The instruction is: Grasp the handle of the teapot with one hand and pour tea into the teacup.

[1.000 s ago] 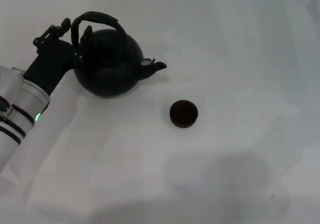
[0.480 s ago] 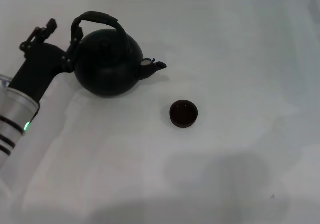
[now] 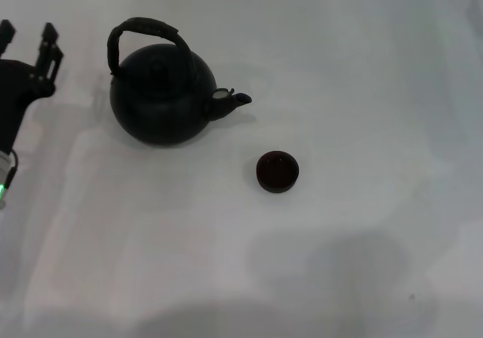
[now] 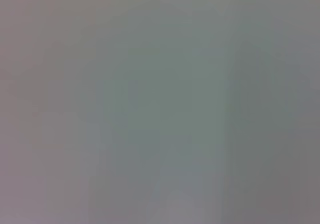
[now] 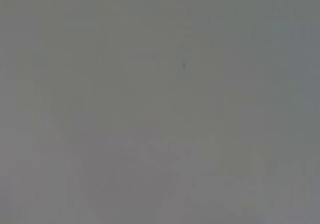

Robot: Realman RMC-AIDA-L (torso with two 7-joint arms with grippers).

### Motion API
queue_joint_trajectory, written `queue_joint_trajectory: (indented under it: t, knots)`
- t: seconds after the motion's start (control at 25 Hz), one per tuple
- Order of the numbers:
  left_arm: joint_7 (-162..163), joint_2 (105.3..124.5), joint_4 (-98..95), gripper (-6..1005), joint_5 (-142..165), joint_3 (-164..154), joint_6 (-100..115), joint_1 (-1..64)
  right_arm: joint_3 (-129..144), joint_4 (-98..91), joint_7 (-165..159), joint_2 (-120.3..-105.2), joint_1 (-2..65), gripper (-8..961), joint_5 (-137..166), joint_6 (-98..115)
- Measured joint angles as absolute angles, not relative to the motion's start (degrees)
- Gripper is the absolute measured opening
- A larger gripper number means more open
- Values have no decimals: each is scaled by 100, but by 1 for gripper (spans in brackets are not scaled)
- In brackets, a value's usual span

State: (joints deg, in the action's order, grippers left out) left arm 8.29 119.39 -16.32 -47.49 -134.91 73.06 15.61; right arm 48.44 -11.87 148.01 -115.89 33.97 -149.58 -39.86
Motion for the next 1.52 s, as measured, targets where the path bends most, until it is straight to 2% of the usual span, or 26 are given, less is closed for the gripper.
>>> queue_joint_trajectory:
  t: [0.76, 1.52]
  knots:
    - [966, 11891, -935, 608, -6736, -13491, 7312, 2015, 4895, -765, 14874, -11602, 3299, 864, -14908, -4659]
    - [967, 11892, -861, 605, -7245, -13491, 7250, 2260, 4869, -763, 14880, -11584, 3345, 863, -14912, -4591]
